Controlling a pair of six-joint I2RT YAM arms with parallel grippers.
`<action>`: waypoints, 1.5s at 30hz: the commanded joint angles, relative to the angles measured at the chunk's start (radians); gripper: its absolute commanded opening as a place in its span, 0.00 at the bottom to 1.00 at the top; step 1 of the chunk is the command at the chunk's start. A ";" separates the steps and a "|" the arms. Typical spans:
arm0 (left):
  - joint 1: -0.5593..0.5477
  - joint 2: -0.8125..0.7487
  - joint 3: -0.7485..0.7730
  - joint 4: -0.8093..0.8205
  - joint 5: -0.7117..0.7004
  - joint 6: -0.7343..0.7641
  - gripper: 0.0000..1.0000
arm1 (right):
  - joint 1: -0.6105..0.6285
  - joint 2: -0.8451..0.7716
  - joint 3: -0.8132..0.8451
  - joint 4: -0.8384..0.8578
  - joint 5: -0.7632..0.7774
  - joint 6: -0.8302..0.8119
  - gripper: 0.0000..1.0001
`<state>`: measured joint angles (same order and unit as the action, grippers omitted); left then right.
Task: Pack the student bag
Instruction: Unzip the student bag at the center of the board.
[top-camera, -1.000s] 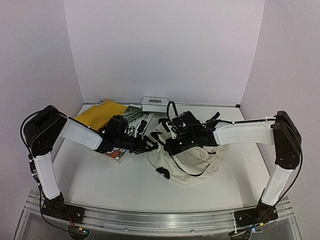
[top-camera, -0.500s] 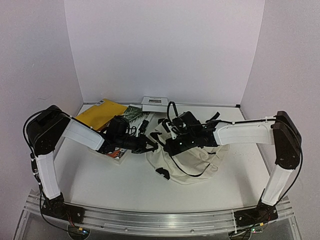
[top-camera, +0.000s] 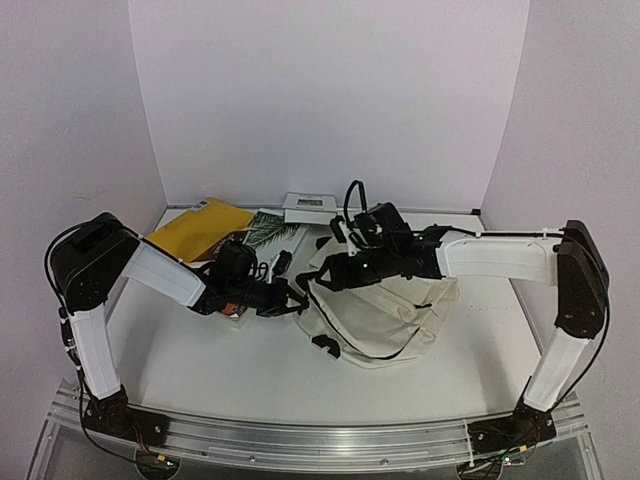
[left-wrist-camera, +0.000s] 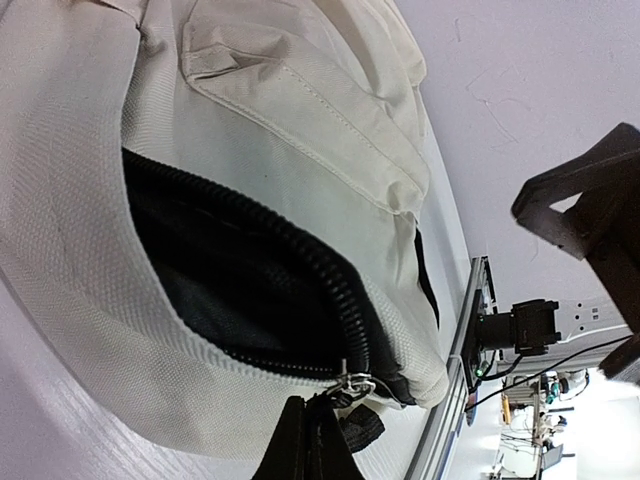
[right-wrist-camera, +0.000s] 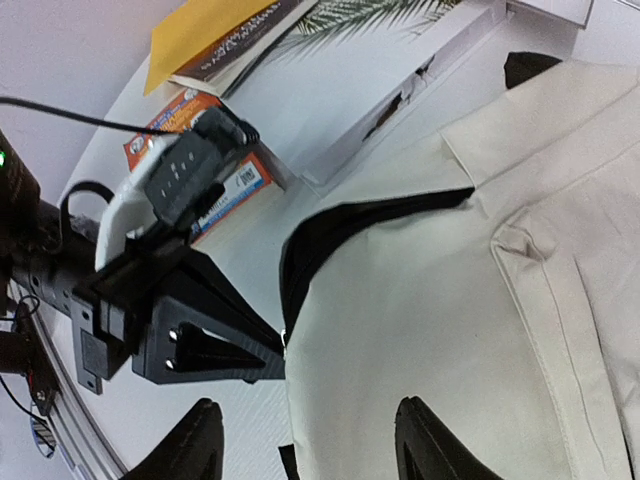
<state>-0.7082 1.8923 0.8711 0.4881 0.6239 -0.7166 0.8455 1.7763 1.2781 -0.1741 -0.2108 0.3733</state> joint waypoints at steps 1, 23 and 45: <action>-0.007 -0.056 -0.007 -0.022 -0.034 -0.006 0.00 | -0.010 0.077 0.103 0.029 -0.059 0.060 0.52; -0.028 -0.045 0.028 -0.086 -0.041 0.020 0.00 | -0.010 0.334 0.283 -0.019 -0.111 0.054 0.28; -0.137 -0.082 0.069 -0.232 -0.118 0.043 0.00 | -0.010 0.399 0.492 -0.004 0.249 0.250 0.00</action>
<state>-0.7944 1.8690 0.9295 0.3244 0.4931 -0.6815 0.8448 2.1532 1.6764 -0.2684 -0.1135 0.5774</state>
